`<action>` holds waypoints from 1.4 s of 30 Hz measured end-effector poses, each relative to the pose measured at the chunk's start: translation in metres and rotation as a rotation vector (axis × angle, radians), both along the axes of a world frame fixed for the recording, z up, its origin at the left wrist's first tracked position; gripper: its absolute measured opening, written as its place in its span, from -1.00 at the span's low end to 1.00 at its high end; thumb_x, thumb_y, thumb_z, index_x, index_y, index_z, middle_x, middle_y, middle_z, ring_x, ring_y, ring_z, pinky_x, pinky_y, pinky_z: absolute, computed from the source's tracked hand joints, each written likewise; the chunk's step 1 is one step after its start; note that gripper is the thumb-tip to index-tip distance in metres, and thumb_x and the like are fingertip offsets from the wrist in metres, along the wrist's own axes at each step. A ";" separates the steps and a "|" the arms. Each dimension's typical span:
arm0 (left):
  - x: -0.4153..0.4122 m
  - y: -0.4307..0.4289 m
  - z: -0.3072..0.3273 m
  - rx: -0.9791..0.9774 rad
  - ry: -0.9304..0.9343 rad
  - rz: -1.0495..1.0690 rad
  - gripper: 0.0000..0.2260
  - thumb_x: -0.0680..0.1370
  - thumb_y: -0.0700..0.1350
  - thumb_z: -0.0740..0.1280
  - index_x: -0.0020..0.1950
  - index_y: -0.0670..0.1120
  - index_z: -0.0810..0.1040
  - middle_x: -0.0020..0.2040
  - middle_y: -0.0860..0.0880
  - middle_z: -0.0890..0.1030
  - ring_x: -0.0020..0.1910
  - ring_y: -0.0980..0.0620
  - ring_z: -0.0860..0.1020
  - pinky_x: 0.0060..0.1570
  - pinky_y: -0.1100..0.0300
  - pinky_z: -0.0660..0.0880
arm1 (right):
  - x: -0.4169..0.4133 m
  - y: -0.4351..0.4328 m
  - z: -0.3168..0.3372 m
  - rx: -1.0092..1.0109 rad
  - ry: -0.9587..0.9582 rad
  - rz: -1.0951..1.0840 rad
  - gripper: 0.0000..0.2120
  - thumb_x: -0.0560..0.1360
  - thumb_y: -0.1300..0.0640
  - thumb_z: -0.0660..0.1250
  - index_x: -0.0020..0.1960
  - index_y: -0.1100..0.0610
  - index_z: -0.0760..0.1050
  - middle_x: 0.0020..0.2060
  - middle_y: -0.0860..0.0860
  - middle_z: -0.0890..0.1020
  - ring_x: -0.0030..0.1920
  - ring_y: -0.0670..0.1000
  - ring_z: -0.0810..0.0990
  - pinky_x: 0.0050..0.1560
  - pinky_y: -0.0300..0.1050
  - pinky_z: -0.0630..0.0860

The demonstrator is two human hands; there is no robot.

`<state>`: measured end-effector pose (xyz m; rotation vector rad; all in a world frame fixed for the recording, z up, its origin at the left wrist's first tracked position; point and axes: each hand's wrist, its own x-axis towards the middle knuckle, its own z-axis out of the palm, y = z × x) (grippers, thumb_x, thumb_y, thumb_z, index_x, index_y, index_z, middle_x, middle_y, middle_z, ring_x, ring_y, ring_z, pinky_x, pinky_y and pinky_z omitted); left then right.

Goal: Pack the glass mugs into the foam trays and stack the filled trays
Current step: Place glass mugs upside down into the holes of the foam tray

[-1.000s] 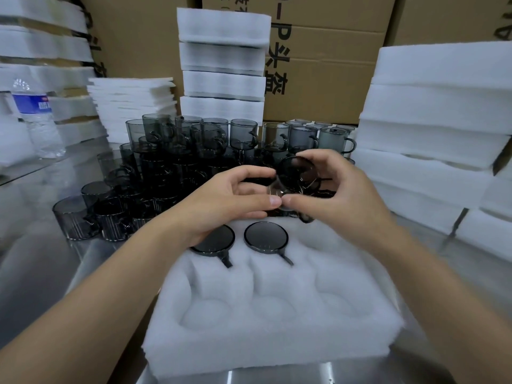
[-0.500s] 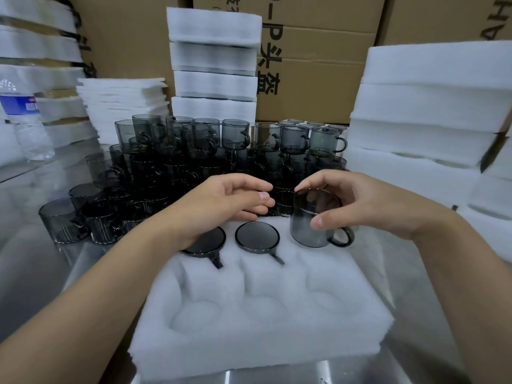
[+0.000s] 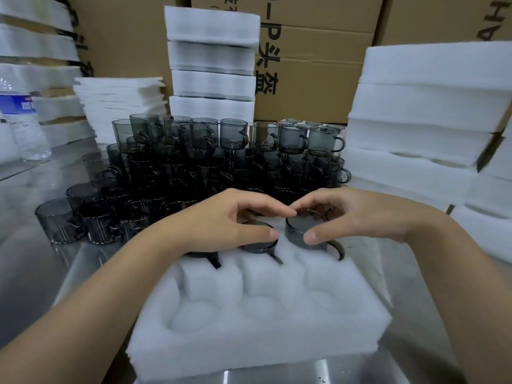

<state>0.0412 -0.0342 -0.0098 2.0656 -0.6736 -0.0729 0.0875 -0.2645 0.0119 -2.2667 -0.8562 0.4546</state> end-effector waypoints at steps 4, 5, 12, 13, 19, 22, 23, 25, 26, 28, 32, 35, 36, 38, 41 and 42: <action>-0.002 -0.002 0.001 0.113 -0.055 -0.004 -0.71 0.50 -0.21 0.41 0.12 0.13 0.62 0.24 0.18 0.53 0.20 0.33 0.48 0.15 0.48 0.35 | 0.004 -0.003 0.002 0.118 -0.079 -0.166 -0.55 0.18 -0.48 0.33 -0.04 -0.28 0.59 -0.20 -0.32 0.62 -0.19 -0.31 0.56 -0.21 -0.37 0.48; -0.002 -0.002 0.001 0.134 -0.057 -0.001 -0.71 0.50 -0.19 0.41 0.11 0.15 0.63 0.25 0.20 0.51 0.21 0.36 0.45 0.18 0.50 0.32 | 0.006 -0.005 0.001 0.131 -0.098 -0.216 -0.55 0.17 -0.46 0.32 -0.07 -0.23 0.61 -0.24 -0.27 0.61 -0.22 -0.24 0.55 -0.20 -0.29 0.51; -0.003 -0.001 0.002 0.170 -0.032 0.012 -0.72 0.49 -0.17 0.42 0.09 0.20 0.64 0.25 0.26 0.50 0.24 0.38 0.41 0.36 0.32 0.28 | 0.010 -0.012 -0.001 0.009 -0.025 -0.239 -0.83 0.37 -0.07 0.45 -0.11 -0.02 0.61 -0.39 -0.21 0.60 -0.34 -0.18 0.52 -0.31 -0.28 0.43; -0.003 -0.001 0.002 0.173 -0.024 0.010 -0.72 0.50 -0.16 0.42 0.09 0.21 0.64 0.26 0.26 0.49 0.25 0.38 0.41 0.38 0.27 0.27 | 0.010 -0.012 -0.001 -0.012 -0.031 -0.261 -0.78 0.34 -0.11 0.46 -0.12 -0.01 0.61 -0.40 -0.20 0.59 -0.36 -0.18 0.52 -0.32 -0.26 0.43; -0.003 -0.001 0.000 0.289 0.020 0.025 -0.71 0.49 0.01 0.41 0.06 0.42 0.57 0.38 0.35 0.34 0.36 0.43 0.24 0.42 0.26 0.14 | 0.008 -0.008 0.000 -0.259 -0.023 -0.328 -0.50 0.22 -0.29 0.43 -0.27 0.10 0.32 -0.44 0.04 0.32 -0.40 0.03 0.25 -0.45 -0.21 0.20; -0.004 -0.001 -0.001 0.316 0.027 0.021 -0.71 0.48 0.05 0.41 0.07 0.45 0.54 0.39 0.35 0.30 0.37 0.45 0.21 0.32 0.42 0.10 | 0.008 -0.007 0.002 -0.327 -0.008 -0.356 -0.45 0.24 -0.33 0.41 -0.36 0.06 0.20 -0.49 0.02 0.25 -0.47 0.02 0.17 -0.49 -0.22 0.13; -0.003 -0.001 -0.001 0.314 0.025 0.019 -0.71 0.48 0.04 0.41 0.07 0.45 0.54 0.39 0.34 0.31 0.36 0.46 0.22 0.29 0.46 0.10 | 0.008 -0.008 0.002 -0.345 -0.010 -0.360 -0.44 0.24 -0.35 0.40 -0.37 0.05 0.18 -0.51 0.01 0.24 -0.48 0.01 0.16 -0.49 -0.22 0.11; -0.003 0.000 -0.001 0.307 0.021 0.021 -0.71 0.49 0.04 0.41 0.07 0.45 0.55 0.38 0.33 0.32 0.34 0.47 0.23 0.28 0.47 0.11 | 0.006 -0.010 0.003 -0.362 -0.032 -0.368 -0.43 0.23 -0.40 0.37 -0.38 0.05 0.19 -0.53 -0.02 0.24 -0.49 0.00 0.17 -0.50 -0.22 0.12; -0.003 0.000 -0.001 0.303 0.021 0.024 -0.72 0.49 0.04 0.40 0.06 0.44 0.55 0.38 0.33 0.33 0.33 0.47 0.24 0.30 0.45 0.12 | 0.006 -0.011 0.003 -0.345 -0.060 -0.388 -0.43 0.25 -0.41 0.35 -0.38 0.05 0.20 -0.53 -0.03 0.26 -0.50 -0.01 0.19 -0.48 -0.22 0.15; -0.002 0.000 -0.002 0.284 0.016 0.029 -0.73 0.49 0.03 0.40 0.05 0.43 0.57 0.36 0.32 0.37 0.31 0.48 0.28 0.35 0.38 0.16 | 0.007 -0.011 0.002 -0.214 -0.153 -0.499 -0.45 0.32 -0.40 0.31 -0.40 0.05 0.25 -0.54 -0.06 0.33 -0.51 -0.03 0.28 -0.42 -0.18 0.21; 0.002 -0.001 -0.003 0.126 -0.056 0.126 -0.78 0.47 -0.06 0.42 -0.01 0.28 0.65 0.16 0.30 0.57 0.15 0.39 0.50 0.26 0.34 0.40 | 0.016 -0.007 -0.003 0.114 -0.401 -0.684 -0.68 0.53 -0.11 0.28 -0.29 0.07 0.40 -0.40 -0.06 0.48 -0.37 -0.05 0.44 -0.33 -0.16 0.30; 0.006 0.000 -0.001 -0.055 -0.173 0.324 -0.82 0.49 -0.13 0.40 -0.10 0.17 0.67 -0.08 0.21 0.68 -0.04 0.26 0.62 0.07 0.33 0.51 | 0.020 -0.006 -0.009 -0.039 -0.559 -0.626 -0.91 0.55 0.14 0.23 -0.07 0.03 0.50 -0.20 -0.08 0.53 -0.20 -0.05 0.49 -0.25 -0.16 0.34; 0.008 0.002 0.000 -0.118 -0.198 0.390 -0.83 0.50 -0.16 0.39 -0.13 0.13 0.67 -0.13 0.18 0.69 -0.09 0.24 0.62 0.00 0.36 0.52 | 0.021 -0.006 -0.011 -0.100 -0.559 -0.591 -0.88 0.55 0.17 0.23 0.00 0.01 0.52 -0.12 -0.06 0.51 -0.15 -0.03 0.48 -0.20 -0.14 0.33; 0.011 0.005 0.001 -0.205 -0.228 0.510 -0.80 0.51 -0.20 0.37 -0.19 0.10 0.67 -0.22 0.16 0.69 -0.24 0.27 0.58 -0.22 0.46 0.47 | 0.023 -0.006 -0.016 -0.206 -0.532 -0.533 -0.83 0.55 0.14 0.26 0.11 0.00 0.54 0.01 -0.02 0.45 -0.04 0.01 0.48 -0.07 -0.15 0.35; 0.016 0.011 0.003 -0.306 -0.211 0.637 -0.79 0.52 -0.20 0.33 -0.21 0.07 0.66 -0.30 0.17 0.67 -0.36 0.34 0.51 -0.38 0.51 0.38 | 0.023 -0.004 -0.022 -0.347 -0.550 -0.475 -0.76 0.53 0.05 0.31 0.20 -0.01 0.52 0.03 -0.03 0.35 0.09 0.02 0.45 0.04 -0.12 0.39; 0.016 0.014 0.004 -0.339 -0.193 0.656 -0.79 0.52 -0.19 0.33 -0.21 0.07 0.66 -0.31 0.16 0.67 -0.39 0.34 0.50 -0.39 0.51 0.38 | 0.022 -0.003 -0.023 -0.379 -0.554 -0.466 -0.75 0.53 0.04 0.32 0.21 -0.02 0.52 0.04 -0.04 0.34 0.11 0.03 0.44 0.07 -0.09 0.41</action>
